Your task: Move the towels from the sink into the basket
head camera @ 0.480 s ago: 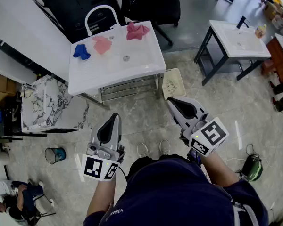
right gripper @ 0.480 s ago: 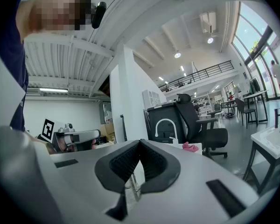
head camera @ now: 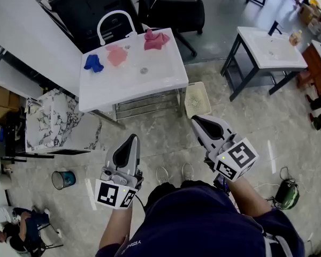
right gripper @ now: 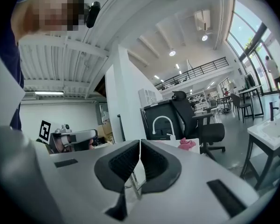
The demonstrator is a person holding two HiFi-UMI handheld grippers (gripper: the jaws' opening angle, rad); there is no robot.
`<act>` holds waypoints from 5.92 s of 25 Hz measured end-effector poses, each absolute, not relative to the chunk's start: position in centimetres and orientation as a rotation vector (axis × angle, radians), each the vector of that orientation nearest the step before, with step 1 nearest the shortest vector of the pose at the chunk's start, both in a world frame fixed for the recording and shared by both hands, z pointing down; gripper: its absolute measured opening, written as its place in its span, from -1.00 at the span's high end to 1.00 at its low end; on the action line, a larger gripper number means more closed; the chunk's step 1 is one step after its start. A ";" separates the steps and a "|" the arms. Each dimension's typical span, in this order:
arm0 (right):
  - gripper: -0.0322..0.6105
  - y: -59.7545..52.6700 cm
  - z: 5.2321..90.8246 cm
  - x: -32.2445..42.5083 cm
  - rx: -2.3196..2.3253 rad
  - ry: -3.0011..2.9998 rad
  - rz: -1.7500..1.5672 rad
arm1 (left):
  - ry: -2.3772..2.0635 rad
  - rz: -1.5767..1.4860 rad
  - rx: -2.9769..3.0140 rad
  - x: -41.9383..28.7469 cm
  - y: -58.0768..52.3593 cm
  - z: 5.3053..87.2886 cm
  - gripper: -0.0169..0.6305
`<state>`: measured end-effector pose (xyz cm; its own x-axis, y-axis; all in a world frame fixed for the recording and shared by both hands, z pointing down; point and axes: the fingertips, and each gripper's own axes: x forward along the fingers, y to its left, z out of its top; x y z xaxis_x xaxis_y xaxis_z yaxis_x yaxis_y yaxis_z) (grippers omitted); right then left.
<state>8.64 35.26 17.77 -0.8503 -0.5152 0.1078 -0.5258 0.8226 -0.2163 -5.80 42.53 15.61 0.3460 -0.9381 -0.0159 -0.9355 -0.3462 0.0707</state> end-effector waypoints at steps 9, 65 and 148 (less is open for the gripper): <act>0.87 35.1 17.4 10.7 0.777 -2.982 0.363 | -1.808 -0.066 2.534 -3.4 42.4 14.9 0.94; 0.87 11.8 19.7 -11.5 0.935 -2.863 0.363 | -1.643 -0.097 2.545 -27.1 17.5 19.1 0.94; 0.86 -21.0 41.6 -12.6 1.037 -2.537 0.614 | -1.311 0.249 2.477 -21.9 -13.6 33.4 0.94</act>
<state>-12.61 -20.97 41.59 -0.6796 -0.5775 0.4524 -0.7204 0.6417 -0.2632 -21.93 -13.62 33.37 0.5620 -0.7701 0.3019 -0.8272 -0.5239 0.2032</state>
